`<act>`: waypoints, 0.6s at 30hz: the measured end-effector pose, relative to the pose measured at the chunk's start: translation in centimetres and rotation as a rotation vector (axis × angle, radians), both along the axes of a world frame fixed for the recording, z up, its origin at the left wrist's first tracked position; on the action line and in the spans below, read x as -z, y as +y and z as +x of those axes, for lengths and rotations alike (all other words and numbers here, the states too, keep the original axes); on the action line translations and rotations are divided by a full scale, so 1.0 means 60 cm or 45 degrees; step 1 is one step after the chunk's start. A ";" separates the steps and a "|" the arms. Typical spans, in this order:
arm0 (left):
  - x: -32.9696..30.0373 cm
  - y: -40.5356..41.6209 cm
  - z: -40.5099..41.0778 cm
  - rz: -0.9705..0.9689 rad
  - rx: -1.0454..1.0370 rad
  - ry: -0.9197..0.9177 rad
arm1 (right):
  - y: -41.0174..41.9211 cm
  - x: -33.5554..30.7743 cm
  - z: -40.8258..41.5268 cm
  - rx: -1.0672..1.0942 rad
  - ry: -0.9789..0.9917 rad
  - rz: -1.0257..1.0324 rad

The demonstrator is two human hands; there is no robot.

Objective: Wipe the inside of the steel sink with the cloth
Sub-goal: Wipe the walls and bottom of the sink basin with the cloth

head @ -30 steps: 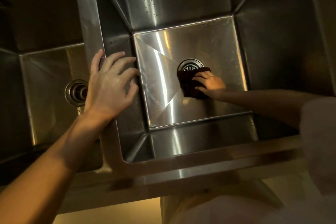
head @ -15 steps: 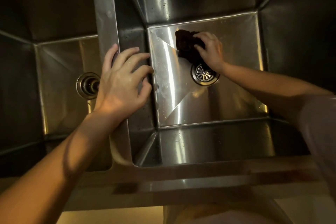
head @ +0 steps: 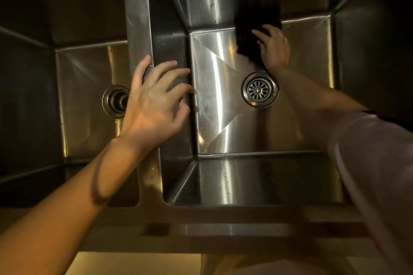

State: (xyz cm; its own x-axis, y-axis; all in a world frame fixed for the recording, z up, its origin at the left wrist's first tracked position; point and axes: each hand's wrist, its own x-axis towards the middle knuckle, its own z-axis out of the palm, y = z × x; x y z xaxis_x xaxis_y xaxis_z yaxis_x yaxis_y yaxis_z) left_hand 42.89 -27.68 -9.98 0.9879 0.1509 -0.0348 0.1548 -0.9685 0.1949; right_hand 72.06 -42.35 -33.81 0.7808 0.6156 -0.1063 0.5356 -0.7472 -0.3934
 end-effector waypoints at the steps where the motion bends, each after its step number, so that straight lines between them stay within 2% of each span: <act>1: 0.000 0.000 0.000 0.003 -0.001 0.002 | -0.017 0.003 -0.006 0.113 0.008 0.007; 3: 0.001 0.000 0.001 0.010 -0.001 0.008 | -0.049 0.010 -0.026 0.366 0.048 0.024; 5: 0.001 -0.001 0.001 0.013 0.012 0.016 | -0.069 0.015 -0.054 0.494 0.077 0.026; 13: -0.009 -0.002 0.009 0.139 0.069 0.218 | -0.021 0.002 -0.111 0.366 0.201 0.061; 18: -0.031 0.035 0.060 0.144 0.388 0.011 | 0.026 -0.002 -0.138 0.411 0.256 0.080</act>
State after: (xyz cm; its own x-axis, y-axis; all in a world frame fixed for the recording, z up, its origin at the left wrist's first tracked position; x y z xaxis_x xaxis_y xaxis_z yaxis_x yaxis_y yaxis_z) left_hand 46.52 -25.61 -8.13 0.9880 -0.1480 -0.0430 -0.1441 -0.9861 0.0831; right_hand 63.80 -40.82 -33.72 0.9031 0.3514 -0.2470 0.1840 -0.8361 -0.5169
